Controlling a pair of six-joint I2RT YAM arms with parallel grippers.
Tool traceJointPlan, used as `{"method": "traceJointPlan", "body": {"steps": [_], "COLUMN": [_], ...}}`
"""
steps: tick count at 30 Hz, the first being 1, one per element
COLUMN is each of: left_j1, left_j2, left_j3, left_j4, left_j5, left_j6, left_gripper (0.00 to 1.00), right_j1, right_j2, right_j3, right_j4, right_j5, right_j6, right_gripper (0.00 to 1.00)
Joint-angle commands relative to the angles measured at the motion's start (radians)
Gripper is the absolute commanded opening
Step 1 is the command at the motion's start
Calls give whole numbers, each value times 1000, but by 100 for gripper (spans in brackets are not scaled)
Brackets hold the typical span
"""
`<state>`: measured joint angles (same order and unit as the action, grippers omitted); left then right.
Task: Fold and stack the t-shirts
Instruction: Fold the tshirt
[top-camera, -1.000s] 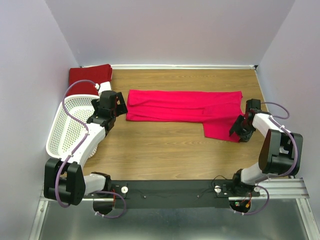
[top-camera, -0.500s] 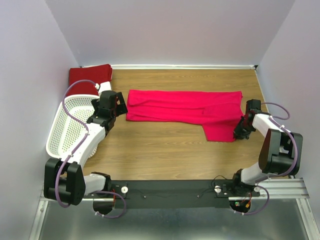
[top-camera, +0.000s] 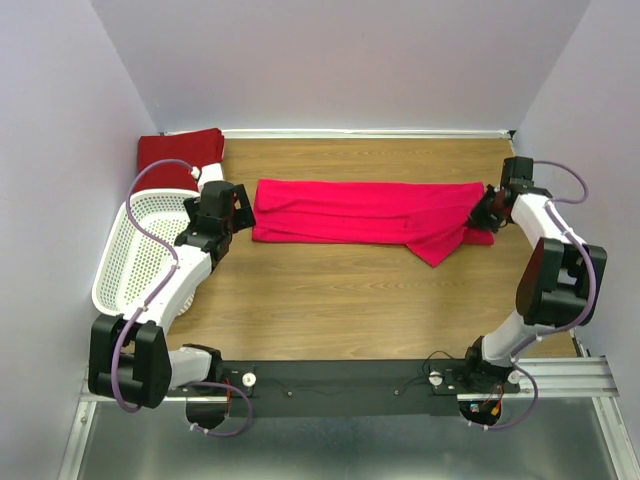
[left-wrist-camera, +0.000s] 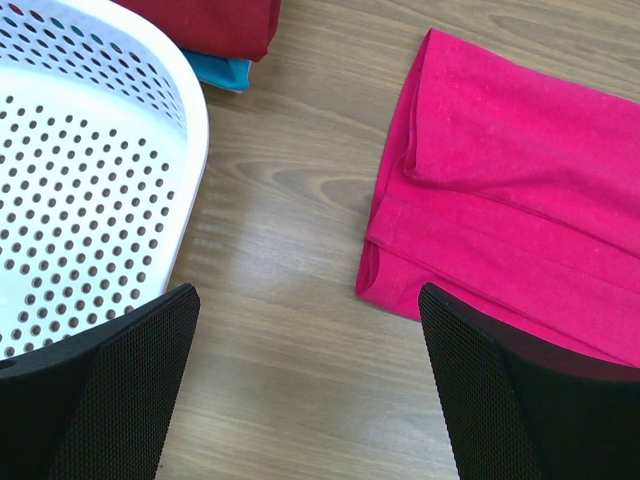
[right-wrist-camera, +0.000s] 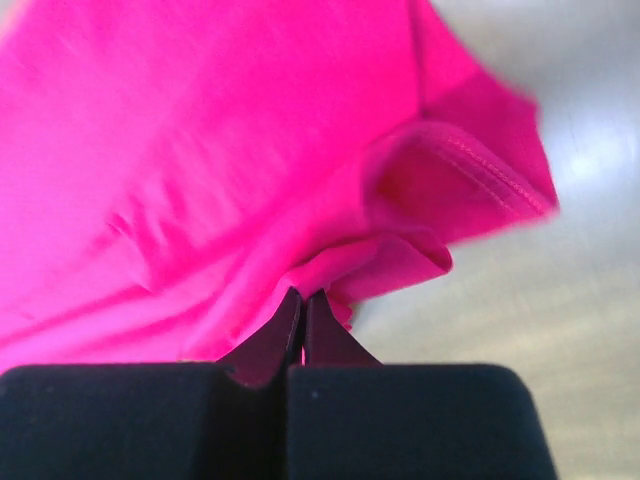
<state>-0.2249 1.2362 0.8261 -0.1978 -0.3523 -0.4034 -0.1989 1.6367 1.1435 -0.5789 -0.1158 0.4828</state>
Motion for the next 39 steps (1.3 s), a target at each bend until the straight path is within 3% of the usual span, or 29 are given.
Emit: {"method": "traceJointPlan", "body": {"steps": [1,15,36,39], "left_j1": [-8,-11,-39,-51], "left_j2": [11,66,195,213], "left_j3": [-12,-9,10,16], "left_j4": [28,29,15,9], "left_j5": [-20,-10,90,101], "left_j6": [9,18,34,38], "left_gripper": [98,98,98,98], "right_j1": [6,12,15,15], "right_j2": [103,420,557,575], "right_j3": [149,518,662,668], "right_j4": [13,27,76,85], "right_j5": [-38,-91,-90,-82], "right_j6": [17,45,52,68], "right_gripper": [0,1,6,11]}}
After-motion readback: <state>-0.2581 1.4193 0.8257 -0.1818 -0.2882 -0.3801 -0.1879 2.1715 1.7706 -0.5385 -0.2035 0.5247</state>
